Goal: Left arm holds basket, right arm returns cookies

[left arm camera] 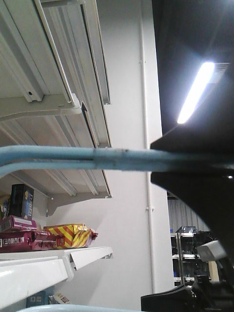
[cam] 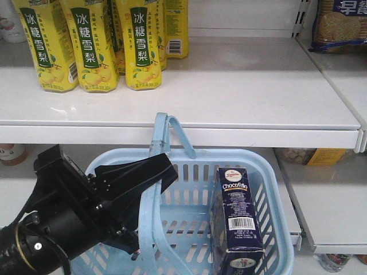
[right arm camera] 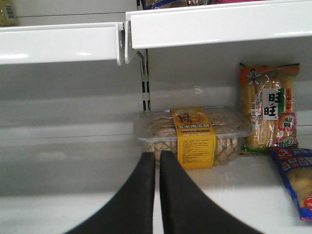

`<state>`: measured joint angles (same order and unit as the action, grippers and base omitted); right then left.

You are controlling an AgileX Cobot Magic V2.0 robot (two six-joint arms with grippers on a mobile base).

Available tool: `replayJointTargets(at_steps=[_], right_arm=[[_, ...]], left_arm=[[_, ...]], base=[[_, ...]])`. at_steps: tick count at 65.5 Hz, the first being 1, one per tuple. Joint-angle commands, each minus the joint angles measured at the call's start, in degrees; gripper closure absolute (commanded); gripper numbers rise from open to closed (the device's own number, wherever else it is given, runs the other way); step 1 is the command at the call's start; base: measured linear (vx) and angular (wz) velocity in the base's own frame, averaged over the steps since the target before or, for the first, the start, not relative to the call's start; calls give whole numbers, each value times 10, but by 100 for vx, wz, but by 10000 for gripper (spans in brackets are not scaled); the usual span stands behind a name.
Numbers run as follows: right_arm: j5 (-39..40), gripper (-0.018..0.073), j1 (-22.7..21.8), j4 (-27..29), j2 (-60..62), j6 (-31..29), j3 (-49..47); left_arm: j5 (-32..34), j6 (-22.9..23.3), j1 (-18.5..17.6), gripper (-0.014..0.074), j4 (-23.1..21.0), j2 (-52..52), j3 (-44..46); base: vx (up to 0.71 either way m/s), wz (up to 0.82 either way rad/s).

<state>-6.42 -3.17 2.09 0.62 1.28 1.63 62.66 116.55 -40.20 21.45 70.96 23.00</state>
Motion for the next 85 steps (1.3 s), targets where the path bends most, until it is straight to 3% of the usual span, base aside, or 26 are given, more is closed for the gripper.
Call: replayJointTargets(at_steps=[1,47,61,77,85], right_arm=[[41,566,-2,-1,8,-4,10],[41,566,-2,-2,8,-5,10],[41,566,-2,-81,8,-77,10],[41,566,-2,-74,8,-74,10],[41,566,-2,-27,8,-48,10]], left_arm=[[69,-2,-3,596,-30,-16,17],[69,-2,-3,596,-30,-16,17],[69,-2,-3,596,-30,-16,17],[69,-2,-3,596,-30,-16,17],[69,-2,-3,596,-30,-16,17]], base=[[0,0],[0,0],[0,0],[0,0],[0,0]])
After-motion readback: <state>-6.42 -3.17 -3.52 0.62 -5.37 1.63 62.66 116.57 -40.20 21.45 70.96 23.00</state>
